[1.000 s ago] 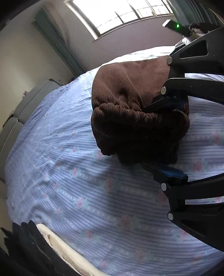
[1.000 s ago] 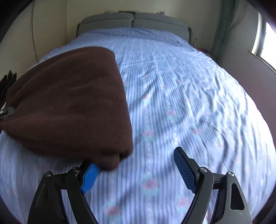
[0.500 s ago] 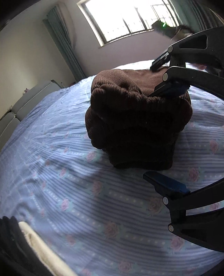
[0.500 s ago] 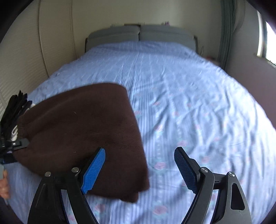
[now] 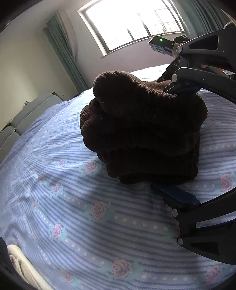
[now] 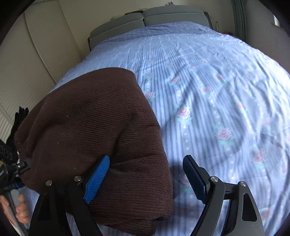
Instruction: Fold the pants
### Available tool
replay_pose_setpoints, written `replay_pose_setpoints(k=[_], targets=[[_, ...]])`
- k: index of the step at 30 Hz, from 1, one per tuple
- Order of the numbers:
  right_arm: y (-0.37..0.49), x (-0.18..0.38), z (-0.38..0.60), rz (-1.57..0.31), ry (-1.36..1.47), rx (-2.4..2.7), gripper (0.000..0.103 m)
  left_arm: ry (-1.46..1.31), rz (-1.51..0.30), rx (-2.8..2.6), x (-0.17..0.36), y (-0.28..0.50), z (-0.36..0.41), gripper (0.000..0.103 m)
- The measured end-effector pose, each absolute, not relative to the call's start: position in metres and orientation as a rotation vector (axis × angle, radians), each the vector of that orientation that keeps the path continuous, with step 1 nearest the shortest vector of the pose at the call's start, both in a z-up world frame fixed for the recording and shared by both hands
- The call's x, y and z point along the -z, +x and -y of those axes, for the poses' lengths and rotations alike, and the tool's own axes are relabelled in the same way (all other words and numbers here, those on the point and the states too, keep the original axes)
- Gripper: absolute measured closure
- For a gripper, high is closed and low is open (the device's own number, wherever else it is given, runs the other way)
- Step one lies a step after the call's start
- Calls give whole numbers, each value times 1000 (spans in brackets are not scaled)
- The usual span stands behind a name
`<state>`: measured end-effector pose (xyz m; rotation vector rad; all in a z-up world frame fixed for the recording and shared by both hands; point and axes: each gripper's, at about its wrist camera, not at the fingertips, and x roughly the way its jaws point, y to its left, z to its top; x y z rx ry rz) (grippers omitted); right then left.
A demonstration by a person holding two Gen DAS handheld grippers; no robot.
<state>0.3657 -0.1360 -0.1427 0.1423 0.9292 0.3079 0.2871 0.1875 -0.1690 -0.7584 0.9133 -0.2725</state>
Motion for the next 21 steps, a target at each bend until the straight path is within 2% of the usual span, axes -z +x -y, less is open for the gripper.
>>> replay_pose_setpoints(k=[3, 5, 9, 11, 14, 21], targets=[[368, 148, 137, -952, 185, -320, 22, -734, -914, 281, 166, 290, -187, 26], [363, 146, 138, -954, 210, -350, 46, -722, -911, 276, 162, 291, -184, 34], [348, 137, 133, -936, 210, -362, 52, -741, -898, 267, 152, 290, -185, 45], [341, 124, 127, -922, 180, -338, 59, -756, -892, 280, 144, 287, -189, 57], [322, 94, 111, -841, 90, -337, 61, -781, -856, 301, 126, 281, -198, 61], [251, 42, 109, -713, 69, -319, 62, -798, -754, 375, 77, 240, -185, 62]])
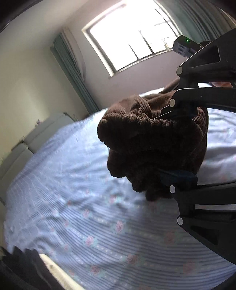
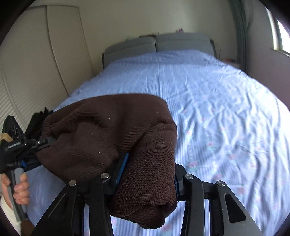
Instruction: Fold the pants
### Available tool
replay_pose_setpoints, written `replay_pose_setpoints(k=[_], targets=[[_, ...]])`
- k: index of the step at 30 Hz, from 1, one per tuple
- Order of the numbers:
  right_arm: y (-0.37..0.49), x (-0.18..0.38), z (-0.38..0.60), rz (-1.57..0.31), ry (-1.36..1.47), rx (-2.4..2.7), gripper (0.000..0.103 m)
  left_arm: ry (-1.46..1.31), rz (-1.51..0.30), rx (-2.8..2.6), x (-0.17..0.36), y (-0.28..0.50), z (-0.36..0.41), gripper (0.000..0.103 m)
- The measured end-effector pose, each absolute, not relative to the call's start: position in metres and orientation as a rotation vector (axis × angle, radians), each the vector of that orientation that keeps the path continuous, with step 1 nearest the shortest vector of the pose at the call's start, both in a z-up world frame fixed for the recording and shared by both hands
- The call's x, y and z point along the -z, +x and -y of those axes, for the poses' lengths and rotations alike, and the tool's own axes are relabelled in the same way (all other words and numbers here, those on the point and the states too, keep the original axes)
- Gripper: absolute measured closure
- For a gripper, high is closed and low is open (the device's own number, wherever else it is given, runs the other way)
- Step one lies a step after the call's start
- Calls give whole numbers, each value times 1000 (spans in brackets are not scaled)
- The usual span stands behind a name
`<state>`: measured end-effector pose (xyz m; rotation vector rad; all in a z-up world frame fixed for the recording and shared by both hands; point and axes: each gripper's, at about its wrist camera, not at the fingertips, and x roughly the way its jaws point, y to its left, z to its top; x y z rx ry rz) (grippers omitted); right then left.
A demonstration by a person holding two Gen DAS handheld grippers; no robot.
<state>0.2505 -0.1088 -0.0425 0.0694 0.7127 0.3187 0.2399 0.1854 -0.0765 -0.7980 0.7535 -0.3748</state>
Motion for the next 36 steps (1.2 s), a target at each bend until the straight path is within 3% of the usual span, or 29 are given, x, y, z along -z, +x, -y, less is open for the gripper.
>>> replay_pose_setpoints(k=[12, 21, 36], targets=[[150, -46, 89, -496, 95, -385, 62, -724, -539, 371, -33, 130, -219, 62], [141, -94, -47, -396, 87, -569, 62, -619, -452, 229, -98, 91, -336, 62], [195, -55, -245, -435, 56, -686, 62, -682, -446, 59, -60, 126, -561, 62]])
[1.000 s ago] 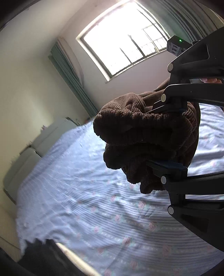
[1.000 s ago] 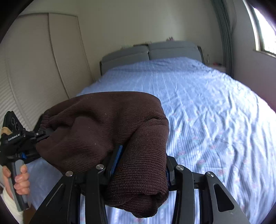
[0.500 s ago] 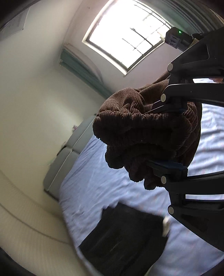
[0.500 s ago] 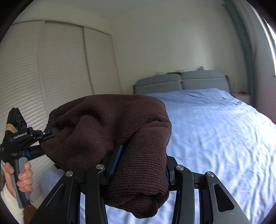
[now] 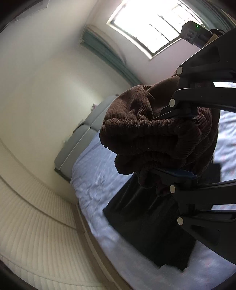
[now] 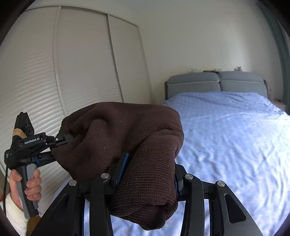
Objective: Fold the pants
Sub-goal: 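Carry the bundle with both grippers onto the black clothes stack and release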
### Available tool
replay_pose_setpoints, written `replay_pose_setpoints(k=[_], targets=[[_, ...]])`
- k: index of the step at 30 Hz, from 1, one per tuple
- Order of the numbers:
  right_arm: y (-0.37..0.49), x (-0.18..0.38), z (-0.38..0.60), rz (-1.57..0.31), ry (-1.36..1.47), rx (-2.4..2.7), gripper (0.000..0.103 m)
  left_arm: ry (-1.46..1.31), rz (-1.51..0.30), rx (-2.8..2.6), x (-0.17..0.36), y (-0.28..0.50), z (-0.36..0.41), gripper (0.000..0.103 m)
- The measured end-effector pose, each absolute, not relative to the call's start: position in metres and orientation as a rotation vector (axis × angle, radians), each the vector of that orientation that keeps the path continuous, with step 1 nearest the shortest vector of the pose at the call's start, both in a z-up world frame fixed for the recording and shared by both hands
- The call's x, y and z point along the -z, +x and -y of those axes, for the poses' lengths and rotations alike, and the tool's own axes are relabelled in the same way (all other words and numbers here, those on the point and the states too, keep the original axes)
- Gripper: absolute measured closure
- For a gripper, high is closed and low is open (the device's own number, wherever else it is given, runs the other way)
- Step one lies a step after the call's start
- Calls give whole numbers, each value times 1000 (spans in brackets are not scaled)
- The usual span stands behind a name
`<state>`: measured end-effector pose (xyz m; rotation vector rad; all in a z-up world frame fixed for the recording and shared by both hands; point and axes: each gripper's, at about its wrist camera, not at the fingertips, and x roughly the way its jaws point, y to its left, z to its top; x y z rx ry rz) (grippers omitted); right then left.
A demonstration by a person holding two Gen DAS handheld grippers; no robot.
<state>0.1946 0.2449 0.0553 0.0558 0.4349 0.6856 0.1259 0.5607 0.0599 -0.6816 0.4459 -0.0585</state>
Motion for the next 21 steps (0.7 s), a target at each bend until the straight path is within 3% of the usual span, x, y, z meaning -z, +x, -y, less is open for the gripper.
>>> replay_pose_setpoints(k=[7, 10, 12, 14, 15, 16, 21], targets=[[233, -7, -306, -466, 101, -700, 61, -667, -454, 8, -26, 170, -625, 62], [244, 21, -323, -527, 87, -668, 53, -680, -527, -61, 4, 188, -646, 60], [253, 33, -326, -560, 65, -623, 42, -670, -607, -121, 31, 196, -652, 58], [249, 41, -317, -556, 80, -566, 22, -646, -615, -169, 42, 193, -652, 49], [246, 40, -312, -552, 91, -539, 19, -631, -611, -207, 46, 189, -653, 44], [242, 41, -311, -551, 105, -513, 18, -623, -613, -225, 47, 187, -652, 36], [238, 42, -301, -561, 60, -476, 18, -537, -628, -271, 39, 177, -644, 33]])
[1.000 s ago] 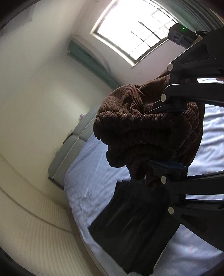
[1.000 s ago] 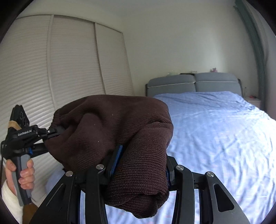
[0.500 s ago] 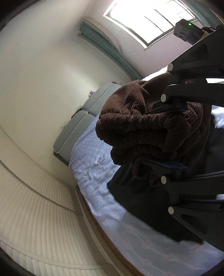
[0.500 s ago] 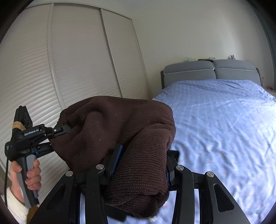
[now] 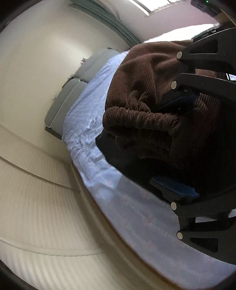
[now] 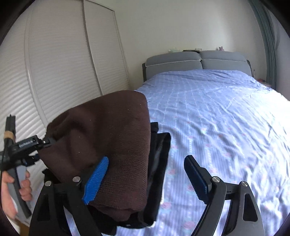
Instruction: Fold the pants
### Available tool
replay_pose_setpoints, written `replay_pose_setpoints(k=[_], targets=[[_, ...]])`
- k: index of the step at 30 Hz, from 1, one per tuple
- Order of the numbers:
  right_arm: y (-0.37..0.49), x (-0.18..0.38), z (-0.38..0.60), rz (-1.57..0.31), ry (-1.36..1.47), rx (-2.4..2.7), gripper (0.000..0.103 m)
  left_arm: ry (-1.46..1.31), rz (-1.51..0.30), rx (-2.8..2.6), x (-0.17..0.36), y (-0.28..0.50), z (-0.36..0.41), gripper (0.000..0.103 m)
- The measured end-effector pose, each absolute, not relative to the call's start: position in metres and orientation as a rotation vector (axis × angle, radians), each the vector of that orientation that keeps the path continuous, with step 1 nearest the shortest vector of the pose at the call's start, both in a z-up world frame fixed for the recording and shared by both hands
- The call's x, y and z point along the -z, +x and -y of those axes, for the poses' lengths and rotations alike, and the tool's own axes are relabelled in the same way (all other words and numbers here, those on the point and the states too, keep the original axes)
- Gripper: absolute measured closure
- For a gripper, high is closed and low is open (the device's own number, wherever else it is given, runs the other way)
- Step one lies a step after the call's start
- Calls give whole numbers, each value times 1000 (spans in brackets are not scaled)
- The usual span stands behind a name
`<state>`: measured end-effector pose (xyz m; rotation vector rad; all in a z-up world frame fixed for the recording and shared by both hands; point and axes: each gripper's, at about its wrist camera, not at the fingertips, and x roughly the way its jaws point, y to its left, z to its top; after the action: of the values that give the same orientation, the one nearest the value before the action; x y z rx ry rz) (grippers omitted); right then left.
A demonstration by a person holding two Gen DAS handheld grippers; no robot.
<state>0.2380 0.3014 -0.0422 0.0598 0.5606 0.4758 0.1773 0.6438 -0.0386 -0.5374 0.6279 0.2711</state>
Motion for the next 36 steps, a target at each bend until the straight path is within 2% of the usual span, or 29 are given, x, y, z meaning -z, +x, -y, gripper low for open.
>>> replay_pose_setpoints(k=[1, 2, 6, 7, 8, 13, 18, 27, 36], targets=[[237, 39, -302, -558, 51, -474, 18, -514, -627, -286, 34, 176, -645, 31], [238, 36, -300, -556, 50, -471, 18, -489, -626, -310, 27, 175, -644, 25], [227, 14, -294, -551, 56, -455, 17, -412, -584, -390, -12, 155, -633, 17], [223, 7, -290, -542, 49, -450, 17, -384, -575, -425, -20, 150, -630, 9], [218, 0, -286, -530, 36, -439, 16, -361, -566, -447, -26, 149, -628, 6], [184, -34, -261, -475, -1, -445, 11, -259, -523, -513, -58, 124, -595, 5], [148, -56, -211, -445, -8, -486, 0, -239, -507, -450, -79, 88, -521, 0], [89, -66, -106, -458, -72, -450, 0, -182, -559, -299, -80, 49, -385, 0], [43, -65, -1, -468, -67, -366, 0, -82, -494, -151, -73, 18, -245, 0]])
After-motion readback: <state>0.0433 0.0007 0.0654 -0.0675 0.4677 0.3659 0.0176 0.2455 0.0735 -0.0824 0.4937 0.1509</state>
